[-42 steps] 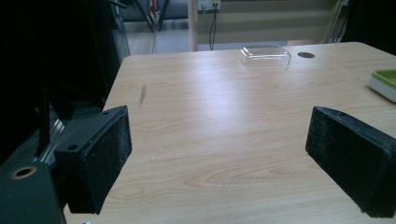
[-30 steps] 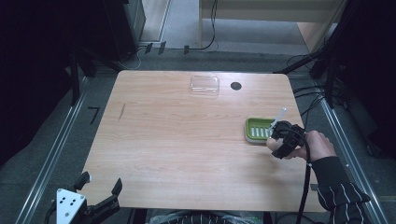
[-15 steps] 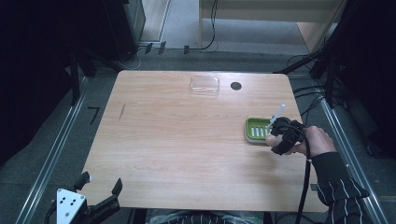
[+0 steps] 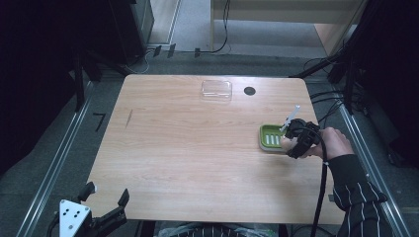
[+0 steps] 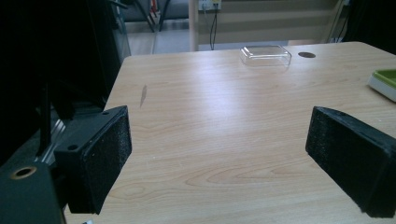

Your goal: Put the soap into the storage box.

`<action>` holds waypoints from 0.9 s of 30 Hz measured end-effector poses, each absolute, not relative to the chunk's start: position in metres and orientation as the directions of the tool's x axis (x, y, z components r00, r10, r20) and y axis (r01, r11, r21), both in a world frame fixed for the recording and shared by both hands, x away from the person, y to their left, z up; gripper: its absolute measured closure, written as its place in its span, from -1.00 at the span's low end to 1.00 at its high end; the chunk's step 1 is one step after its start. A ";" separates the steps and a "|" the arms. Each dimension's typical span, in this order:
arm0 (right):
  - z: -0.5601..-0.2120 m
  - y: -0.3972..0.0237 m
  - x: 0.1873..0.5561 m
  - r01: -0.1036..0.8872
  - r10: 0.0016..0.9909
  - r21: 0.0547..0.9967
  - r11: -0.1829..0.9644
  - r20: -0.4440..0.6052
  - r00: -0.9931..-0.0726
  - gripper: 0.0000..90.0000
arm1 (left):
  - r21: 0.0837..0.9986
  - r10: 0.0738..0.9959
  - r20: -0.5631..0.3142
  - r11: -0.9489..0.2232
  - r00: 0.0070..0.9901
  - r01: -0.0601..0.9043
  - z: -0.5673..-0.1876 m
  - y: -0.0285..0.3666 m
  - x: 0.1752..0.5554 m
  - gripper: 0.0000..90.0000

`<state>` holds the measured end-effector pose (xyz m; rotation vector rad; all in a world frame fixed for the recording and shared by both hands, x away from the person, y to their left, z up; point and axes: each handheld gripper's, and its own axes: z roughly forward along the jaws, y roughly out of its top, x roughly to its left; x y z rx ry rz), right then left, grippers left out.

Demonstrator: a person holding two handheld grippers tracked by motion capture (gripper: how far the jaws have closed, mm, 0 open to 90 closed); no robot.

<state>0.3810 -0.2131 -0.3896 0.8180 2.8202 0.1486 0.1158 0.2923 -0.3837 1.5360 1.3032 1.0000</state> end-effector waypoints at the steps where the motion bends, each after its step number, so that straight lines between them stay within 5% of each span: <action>1: -0.389 -0.213 0.382 0.517 0.538 0.154 0.842 -0.168 -0.826 -0.25 | 0.951 0.990 0.043 -0.081 0.132 0.298 -0.384 0.292 0.116 -0.84; 27: -0.390 -0.208 0.408 0.464 0.486 0.150 0.873 -0.185 -0.854 -0.25 | 0.951 0.991 0.046 -0.081 0.123 0.299 -0.384 0.294 0.112 -0.84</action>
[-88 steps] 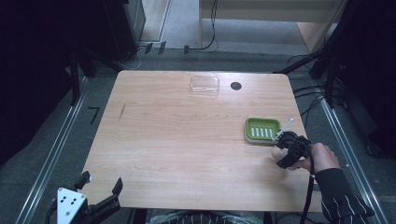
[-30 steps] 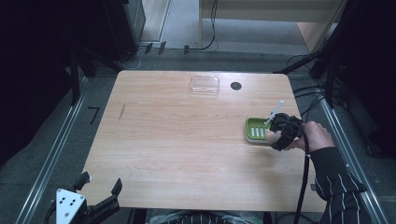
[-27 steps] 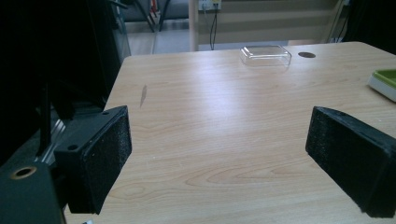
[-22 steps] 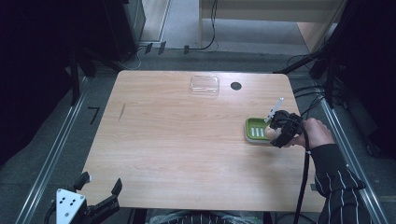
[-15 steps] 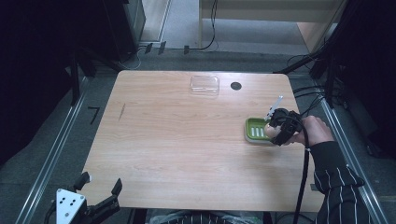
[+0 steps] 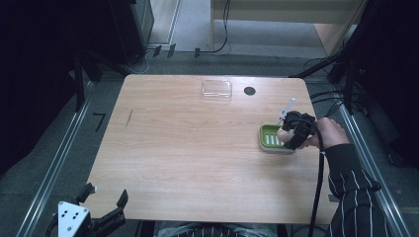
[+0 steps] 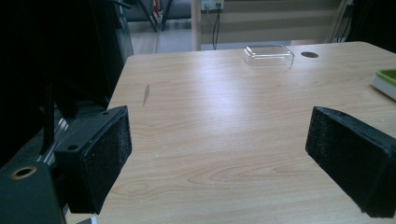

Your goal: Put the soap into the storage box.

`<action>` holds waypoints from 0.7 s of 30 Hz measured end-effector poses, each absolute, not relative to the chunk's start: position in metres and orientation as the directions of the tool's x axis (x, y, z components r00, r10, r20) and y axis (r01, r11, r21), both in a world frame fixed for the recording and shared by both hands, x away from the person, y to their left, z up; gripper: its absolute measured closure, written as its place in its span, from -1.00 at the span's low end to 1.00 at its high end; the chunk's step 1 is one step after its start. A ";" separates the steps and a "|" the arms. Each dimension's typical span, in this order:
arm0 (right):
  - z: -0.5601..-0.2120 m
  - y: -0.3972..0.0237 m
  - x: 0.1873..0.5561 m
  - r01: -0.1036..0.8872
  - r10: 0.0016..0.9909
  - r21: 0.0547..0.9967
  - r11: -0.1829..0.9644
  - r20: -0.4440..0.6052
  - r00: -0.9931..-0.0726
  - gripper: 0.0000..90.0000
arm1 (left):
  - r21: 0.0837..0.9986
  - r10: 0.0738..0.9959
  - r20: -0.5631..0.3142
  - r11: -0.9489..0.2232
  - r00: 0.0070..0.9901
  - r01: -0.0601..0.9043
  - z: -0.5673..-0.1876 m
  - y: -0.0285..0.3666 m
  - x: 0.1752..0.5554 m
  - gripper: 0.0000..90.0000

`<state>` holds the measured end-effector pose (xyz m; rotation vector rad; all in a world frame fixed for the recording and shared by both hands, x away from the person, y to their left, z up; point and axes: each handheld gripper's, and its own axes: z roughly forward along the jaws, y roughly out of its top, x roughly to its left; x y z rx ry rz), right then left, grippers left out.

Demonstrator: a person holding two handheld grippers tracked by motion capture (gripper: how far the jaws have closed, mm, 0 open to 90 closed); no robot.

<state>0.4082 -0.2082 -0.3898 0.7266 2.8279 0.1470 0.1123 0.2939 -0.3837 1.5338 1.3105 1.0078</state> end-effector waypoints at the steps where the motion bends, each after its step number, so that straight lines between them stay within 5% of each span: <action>1: -0.390 -0.207 0.409 0.469 0.490 0.147 0.871 -0.183 -0.853 -0.25 | 0.951 0.992 0.045 -0.079 0.120 0.299 -0.384 0.294 0.112 -0.84; 21: -0.397 -0.195 0.424 0.414 0.433 0.132 0.901 -0.198 -0.879 -0.25 | 0.952 0.994 0.044 -0.070 0.095 0.299 -0.384 0.296 0.105 -0.84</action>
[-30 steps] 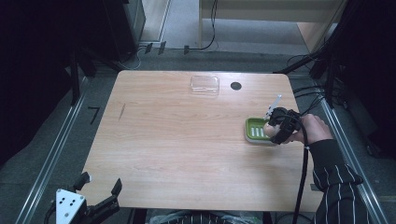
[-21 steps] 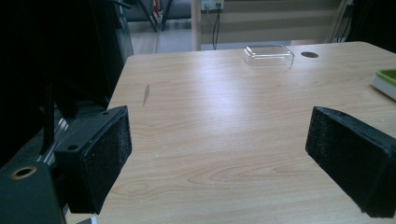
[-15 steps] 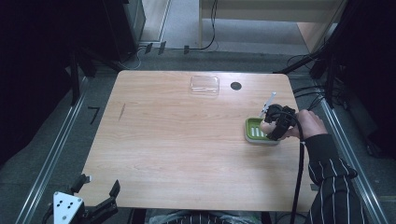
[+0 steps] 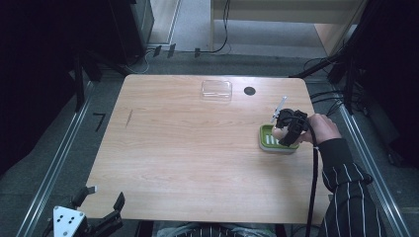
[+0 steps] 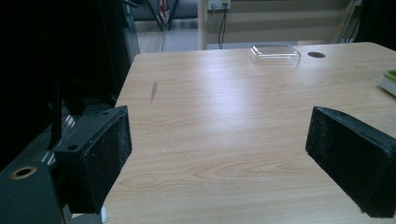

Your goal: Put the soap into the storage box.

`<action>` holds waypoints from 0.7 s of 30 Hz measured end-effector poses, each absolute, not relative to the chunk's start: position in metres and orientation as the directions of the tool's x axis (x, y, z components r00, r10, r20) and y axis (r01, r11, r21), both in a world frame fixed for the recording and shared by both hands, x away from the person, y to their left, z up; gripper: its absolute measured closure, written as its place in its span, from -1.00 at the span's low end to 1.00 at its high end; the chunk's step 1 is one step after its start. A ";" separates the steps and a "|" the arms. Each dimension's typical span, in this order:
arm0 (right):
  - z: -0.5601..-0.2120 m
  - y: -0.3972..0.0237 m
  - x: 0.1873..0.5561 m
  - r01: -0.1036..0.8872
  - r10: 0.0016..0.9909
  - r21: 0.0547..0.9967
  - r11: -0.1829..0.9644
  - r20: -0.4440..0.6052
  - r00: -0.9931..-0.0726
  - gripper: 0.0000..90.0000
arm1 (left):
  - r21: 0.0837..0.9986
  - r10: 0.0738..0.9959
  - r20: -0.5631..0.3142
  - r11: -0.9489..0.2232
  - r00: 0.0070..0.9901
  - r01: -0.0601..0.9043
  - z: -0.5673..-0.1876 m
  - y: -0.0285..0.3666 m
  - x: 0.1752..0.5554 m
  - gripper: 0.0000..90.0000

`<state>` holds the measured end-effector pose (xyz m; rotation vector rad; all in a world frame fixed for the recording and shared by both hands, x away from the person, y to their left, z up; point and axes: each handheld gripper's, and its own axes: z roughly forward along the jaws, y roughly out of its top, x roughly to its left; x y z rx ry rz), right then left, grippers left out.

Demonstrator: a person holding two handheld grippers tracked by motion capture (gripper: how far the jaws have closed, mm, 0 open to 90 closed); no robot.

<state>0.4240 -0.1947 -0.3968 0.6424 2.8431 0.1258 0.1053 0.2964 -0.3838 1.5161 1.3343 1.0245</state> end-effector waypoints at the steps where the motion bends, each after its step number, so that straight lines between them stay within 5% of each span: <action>1: -0.397 -0.194 0.424 0.416 0.435 0.129 0.900 -0.200 -0.878 -0.25 | 0.952 0.994 0.044 -0.071 0.096 0.299 -0.384 0.296 0.105 -0.84; 21: -0.407 -0.189 0.437 0.364 0.379 0.111 0.925 -0.197 -0.904 -0.25 | 0.950 0.995 0.044 -0.071 0.095 0.305 -0.384 0.296 0.106 -0.84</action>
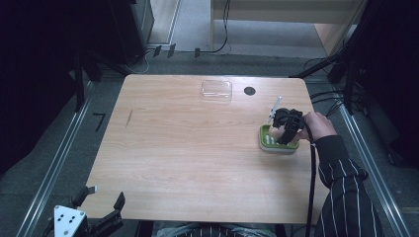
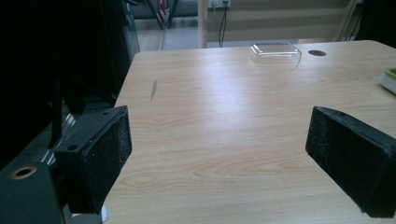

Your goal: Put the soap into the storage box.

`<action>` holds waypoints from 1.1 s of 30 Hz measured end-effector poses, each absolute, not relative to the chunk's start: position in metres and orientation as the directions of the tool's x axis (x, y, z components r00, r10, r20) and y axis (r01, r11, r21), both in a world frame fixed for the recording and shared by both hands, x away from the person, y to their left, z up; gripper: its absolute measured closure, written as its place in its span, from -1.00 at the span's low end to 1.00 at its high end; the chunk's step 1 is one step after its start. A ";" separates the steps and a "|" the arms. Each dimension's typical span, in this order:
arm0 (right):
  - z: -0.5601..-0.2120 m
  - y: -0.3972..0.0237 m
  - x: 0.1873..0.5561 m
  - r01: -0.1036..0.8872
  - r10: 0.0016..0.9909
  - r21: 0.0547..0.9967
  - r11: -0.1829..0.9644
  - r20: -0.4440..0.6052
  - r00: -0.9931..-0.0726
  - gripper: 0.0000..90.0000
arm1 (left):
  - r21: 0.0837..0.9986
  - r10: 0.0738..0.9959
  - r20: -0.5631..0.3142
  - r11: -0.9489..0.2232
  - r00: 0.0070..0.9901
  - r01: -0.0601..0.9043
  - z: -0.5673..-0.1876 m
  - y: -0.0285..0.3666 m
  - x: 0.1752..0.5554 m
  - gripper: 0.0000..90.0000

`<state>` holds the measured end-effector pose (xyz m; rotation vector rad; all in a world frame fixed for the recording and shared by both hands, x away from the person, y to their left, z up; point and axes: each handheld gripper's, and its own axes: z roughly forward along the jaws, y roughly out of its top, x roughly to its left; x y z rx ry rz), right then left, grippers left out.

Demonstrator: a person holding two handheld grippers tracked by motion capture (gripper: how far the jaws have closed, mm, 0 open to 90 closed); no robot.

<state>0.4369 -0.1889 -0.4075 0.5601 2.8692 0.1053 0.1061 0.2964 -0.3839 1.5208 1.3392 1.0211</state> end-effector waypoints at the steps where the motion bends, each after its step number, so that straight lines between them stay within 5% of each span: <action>1: -0.408 -0.188 0.437 0.367 0.383 0.112 0.923 -0.193 -0.903 -0.25 | 0.949 0.994 0.044 -0.071 0.096 0.307 -0.384 0.297 0.106 -0.84; 33: -0.438 -0.189 0.454 0.323 0.333 0.085 0.943 -0.173 -0.927 -0.25 | 0.946 0.995 0.045 -0.072 0.091 0.316 -0.384 0.295 0.108 -0.84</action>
